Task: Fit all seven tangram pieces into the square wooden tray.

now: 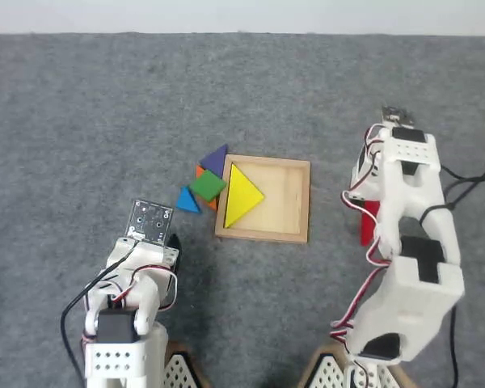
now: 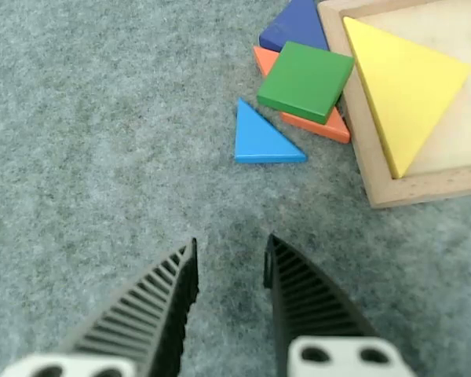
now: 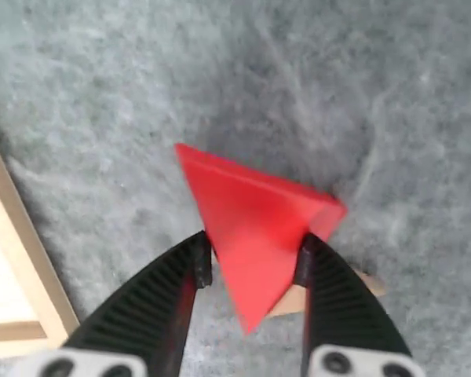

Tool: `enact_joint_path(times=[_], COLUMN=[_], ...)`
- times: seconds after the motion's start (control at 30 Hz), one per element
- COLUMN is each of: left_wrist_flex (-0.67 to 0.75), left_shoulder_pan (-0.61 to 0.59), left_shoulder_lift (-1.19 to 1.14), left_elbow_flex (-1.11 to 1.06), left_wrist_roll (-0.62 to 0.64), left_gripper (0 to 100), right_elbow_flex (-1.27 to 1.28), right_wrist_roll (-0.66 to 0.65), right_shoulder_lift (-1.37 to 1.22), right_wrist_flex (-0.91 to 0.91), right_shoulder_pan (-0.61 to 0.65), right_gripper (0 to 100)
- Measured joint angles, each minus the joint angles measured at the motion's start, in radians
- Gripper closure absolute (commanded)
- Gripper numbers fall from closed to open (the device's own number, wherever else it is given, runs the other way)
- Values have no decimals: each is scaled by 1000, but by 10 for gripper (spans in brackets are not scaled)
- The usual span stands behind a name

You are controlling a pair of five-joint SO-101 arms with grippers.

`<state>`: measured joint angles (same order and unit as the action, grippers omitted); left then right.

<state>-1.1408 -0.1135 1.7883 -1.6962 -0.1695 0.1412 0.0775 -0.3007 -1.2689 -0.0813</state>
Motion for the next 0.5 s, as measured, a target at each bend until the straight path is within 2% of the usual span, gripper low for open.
enact_joint_path(times=[0.07,0.2,0.4,0.5], left_wrist_flex=[0,0,0,0], left_shoulder_pan=[0,0,0,0], left_shoulder_lift=[0,0,0,0], left_elbow_flex=[0,0,0,0], left_wrist_roll=[0,0,0,0], left_gripper=[861,861,861,861], right_elbow_flex=[31,101,167,203], right_wrist_roll=[0,0,0,0], right_shoulder_lift=[25,91,226,262], right_wrist_flex=[2,49,75,94], right_shoulder_pan=[0,-9,-55,-52], right_gripper=[875,997,990,925])
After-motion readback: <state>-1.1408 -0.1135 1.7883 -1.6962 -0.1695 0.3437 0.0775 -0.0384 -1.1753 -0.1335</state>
